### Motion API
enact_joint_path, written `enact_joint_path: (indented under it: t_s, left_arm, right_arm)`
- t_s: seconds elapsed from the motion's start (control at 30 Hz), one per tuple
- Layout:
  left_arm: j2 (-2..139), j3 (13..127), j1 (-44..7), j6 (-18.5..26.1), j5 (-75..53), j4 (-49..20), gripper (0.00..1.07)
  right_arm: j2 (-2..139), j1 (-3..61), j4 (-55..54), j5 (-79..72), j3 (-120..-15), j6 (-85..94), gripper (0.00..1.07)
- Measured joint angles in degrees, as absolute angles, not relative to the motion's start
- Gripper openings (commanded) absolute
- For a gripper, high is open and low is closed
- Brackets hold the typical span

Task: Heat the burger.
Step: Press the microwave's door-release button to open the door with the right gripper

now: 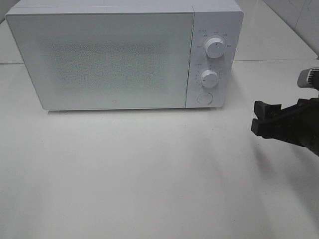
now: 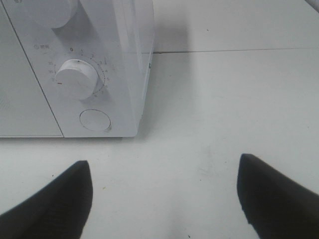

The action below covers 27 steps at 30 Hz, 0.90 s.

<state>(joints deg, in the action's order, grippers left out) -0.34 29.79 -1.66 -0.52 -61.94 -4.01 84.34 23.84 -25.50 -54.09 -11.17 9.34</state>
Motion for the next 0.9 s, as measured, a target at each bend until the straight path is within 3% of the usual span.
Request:
enact_joint_path:
  t_s: [0.57, 0.9]
  left_arm:
    - [-0.3, 29.8, -1.7, -0.5, -61.9, -4.0, 0.98]
    - [-0.3, 29.8, -1.7, -0.5, -61.9, -4.0, 0.98]
  right_arm:
    - [94.3, 43.3, -49.4, -60.2, -18.0, 20.7, 0.76]
    - [97.2, 44.1, -50.1, -57.6, -24.1, 21.1, 0.76]
